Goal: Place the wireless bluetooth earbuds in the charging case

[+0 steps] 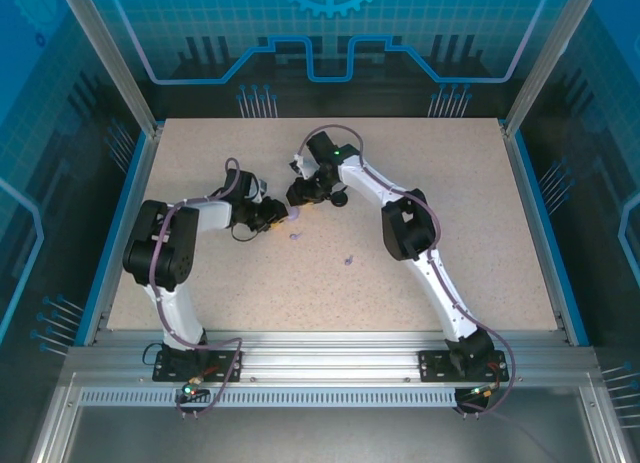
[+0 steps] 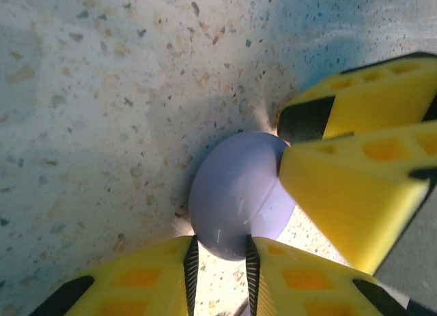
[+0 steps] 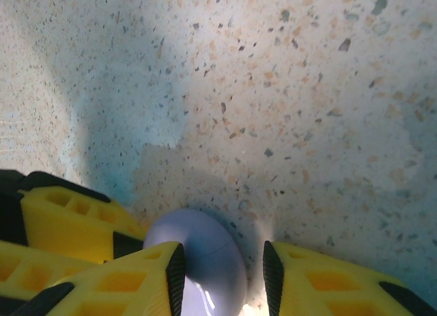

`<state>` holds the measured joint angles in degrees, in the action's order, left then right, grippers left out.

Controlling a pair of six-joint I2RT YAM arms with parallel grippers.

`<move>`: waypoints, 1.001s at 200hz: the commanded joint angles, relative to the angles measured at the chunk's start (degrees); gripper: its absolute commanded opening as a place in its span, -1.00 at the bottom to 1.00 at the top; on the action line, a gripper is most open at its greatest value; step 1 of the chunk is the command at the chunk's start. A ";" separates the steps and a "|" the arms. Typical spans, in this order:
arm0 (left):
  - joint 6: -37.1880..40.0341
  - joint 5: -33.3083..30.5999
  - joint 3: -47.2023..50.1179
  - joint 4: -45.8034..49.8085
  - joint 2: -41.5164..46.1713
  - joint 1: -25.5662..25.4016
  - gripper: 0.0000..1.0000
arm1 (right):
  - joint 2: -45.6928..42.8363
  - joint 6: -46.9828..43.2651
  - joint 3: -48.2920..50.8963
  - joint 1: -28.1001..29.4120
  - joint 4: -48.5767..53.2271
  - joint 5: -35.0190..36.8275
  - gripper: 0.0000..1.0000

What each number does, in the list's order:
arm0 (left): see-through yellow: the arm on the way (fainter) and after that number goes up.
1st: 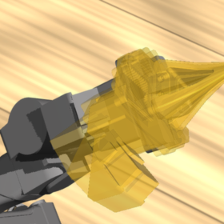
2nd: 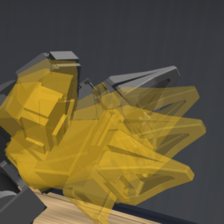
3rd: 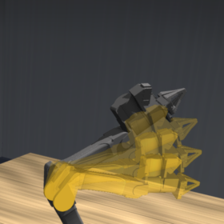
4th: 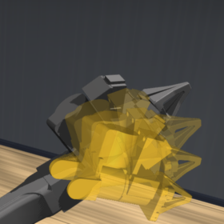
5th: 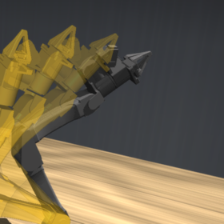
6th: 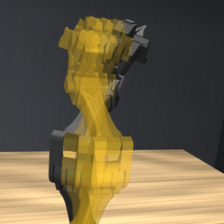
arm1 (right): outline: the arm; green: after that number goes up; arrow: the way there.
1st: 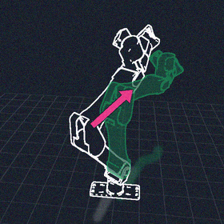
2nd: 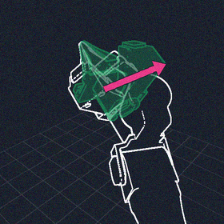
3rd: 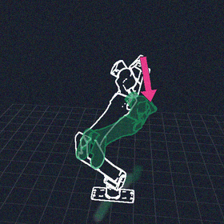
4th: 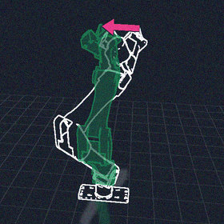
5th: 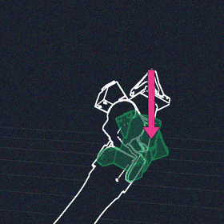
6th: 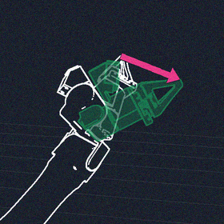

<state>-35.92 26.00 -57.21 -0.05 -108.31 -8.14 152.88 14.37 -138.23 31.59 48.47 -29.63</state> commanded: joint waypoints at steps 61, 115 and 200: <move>0.77 -2.82 -2.93 3.52 -1.32 1.02 -0.44 | -7.10 0.91 7.08 0.84 0.84 1.00 -0.17; 1.99 -2.61 -2.12 4.30 1.80 1.33 -0.25 | -8.26 2.59 5.95 0.00 0.57 1.52 -0.10; 1.94 5.90 -3.29 1.60 2.17 3.62 -0.03 | -15.68 4.53 16.13 0.04 -4.69 4.71 -0.17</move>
<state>-34.52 27.90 -58.78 2.22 -106.59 -4.91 139.76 16.97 -124.97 31.57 46.37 -25.63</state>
